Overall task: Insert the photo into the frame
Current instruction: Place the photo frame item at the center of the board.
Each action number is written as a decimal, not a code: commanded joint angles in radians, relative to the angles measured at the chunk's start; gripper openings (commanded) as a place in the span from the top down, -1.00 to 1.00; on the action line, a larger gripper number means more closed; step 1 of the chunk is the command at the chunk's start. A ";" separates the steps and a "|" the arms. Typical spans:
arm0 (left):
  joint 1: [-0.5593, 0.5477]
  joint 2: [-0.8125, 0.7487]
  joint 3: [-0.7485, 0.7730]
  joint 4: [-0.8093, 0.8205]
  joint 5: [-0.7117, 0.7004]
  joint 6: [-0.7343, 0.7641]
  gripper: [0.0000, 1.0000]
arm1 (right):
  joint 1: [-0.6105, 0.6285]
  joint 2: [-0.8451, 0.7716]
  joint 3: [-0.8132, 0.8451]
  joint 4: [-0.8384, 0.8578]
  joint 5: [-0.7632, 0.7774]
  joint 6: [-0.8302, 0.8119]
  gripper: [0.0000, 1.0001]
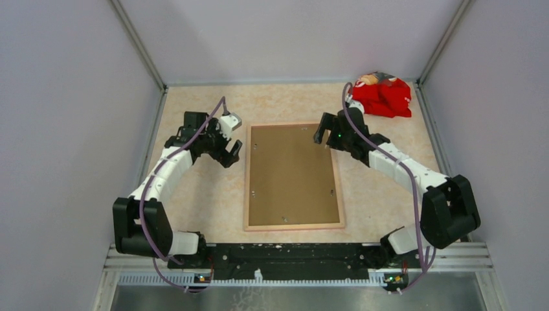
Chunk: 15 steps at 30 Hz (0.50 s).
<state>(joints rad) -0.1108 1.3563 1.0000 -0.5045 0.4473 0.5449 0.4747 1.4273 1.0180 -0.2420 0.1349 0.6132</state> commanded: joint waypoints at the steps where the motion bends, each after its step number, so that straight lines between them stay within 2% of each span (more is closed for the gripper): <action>1: 0.005 0.036 -0.008 -0.015 0.015 -0.004 -0.96 | -0.003 -0.142 0.054 0.023 -0.035 0.134 -0.97; 4: 0.005 0.064 -0.003 -0.032 0.036 0.003 -0.94 | -0.029 -0.202 -0.101 0.212 -0.305 0.099 -0.97; 6: 0.005 0.084 -0.003 -0.048 0.059 0.022 -0.89 | -0.025 -0.214 -0.217 0.391 -0.391 0.174 -0.97; 7: 0.005 0.093 -0.005 -0.054 0.070 0.026 -0.87 | 0.003 -0.209 -0.244 0.442 -0.388 0.186 -0.97; 8: 0.005 0.104 -0.007 -0.056 0.079 0.028 -0.85 | 0.044 -0.198 -0.242 0.416 -0.352 0.170 -0.95; 11: 0.005 0.134 -0.019 -0.052 0.105 0.032 -0.78 | 0.184 -0.159 -0.212 0.362 -0.238 0.127 -0.72; 15: 0.005 0.193 -0.020 -0.037 0.153 0.023 -0.61 | 0.358 -0.108 -0.233 0.449 -0.160 0.125 -0.52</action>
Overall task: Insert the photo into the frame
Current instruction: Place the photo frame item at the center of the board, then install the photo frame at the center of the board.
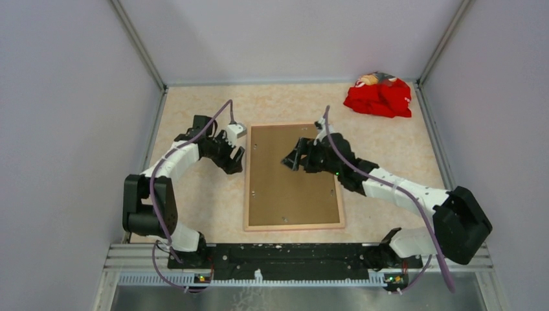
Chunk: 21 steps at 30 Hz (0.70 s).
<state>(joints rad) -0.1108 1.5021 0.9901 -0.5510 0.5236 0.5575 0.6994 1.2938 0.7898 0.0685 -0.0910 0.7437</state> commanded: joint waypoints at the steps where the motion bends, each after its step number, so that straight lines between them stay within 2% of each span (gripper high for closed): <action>1: 0.005 0.070 -0.004 0.010 0.088 0.001 -0.56 | 0.166 0.049 -0.009 0.171 0.073 -0.009 -0.45; 3: 0.005 0.114 0.014 0.009 0.112 -0.011 -0.42 | 0.217 0.106 -0.011 0.233 0.066 -0.016 -0.39; 6: 0.005 0.193 0.049 -0.007 0.142 -0.024 -0.09 | 0.248 0.205 -0.006 0.328 -0.005 -0.024 -0.39; 10: 0.005 0.258 0.084 -0.029 0.164 -0.037 0.11 | 0.268 0.314 0.020 0.397 -0.051 -0.053 -0.36; 21: 0.007 0.292 0.092 -0.024 0.213 -0.063 0.18 | 0.293 0.517 0.111 0.427 -0.111 -0.083 -0.33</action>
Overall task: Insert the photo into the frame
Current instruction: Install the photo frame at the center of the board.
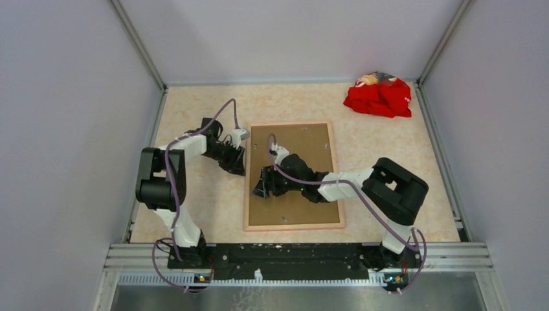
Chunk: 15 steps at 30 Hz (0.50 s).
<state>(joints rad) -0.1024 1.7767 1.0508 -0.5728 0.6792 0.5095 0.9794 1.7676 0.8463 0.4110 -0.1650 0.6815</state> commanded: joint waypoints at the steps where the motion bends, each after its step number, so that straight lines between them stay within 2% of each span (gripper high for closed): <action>1: -0.002 0.021 0.033 -0.006 0.060 -0.017 0.19 | 0.015 0.053 0.059 0.087 -0.039 -0.020 -0.33; 4: 0.000 0.016 0.044 -0.027 0.083 -0.011 0.18 | 0.018 0.080 0.081 0.081 -0.047 -0.025 -0.32; 10: 0.009 -0.025 0.066 -0.079 0.159 0.018 -0.03 | 0.031 0.110 0.108 0.065 -0.056 -0.039 -0.31; 15: 0.009 0.001 0.069 -0.076 0.163 0.009 -0.05 | 0.042 0.123 0.129 0.040 -0.056 -0.046 -0.30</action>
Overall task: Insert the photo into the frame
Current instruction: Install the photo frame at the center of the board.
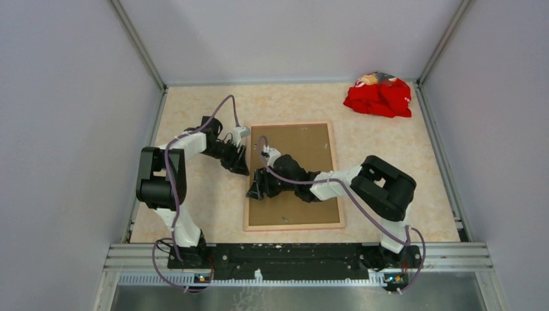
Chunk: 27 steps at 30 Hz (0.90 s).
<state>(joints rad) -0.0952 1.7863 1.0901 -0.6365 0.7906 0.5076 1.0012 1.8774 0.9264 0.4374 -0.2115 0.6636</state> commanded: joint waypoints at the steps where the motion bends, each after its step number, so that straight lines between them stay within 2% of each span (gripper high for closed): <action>1: 0.002 0.003 0.030 -0.004 0.043 0.002 -0.03 | 0.022 0.016 0.053 0.008 -0.008 -0.030 -0.30; 13: 0.002 0.050 0.025 0.029 0.002 -0.030 0.31 | 0.030 0.041 0.067 -0.006 -0.023 -0.032 -0.24; 27: 0.002 0.041 0.025 0.025 -0.015 -0.032 0.35 | 0.030 0.069 0.096 -0.019 -0.064 -0.025 -0.18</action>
<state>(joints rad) -0.0952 1.8359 1.0931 -0.6323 0.7952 0.4694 1.0191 1.9186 0.9787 0.4141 -0.2474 0.6540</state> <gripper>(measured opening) 0.331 0.596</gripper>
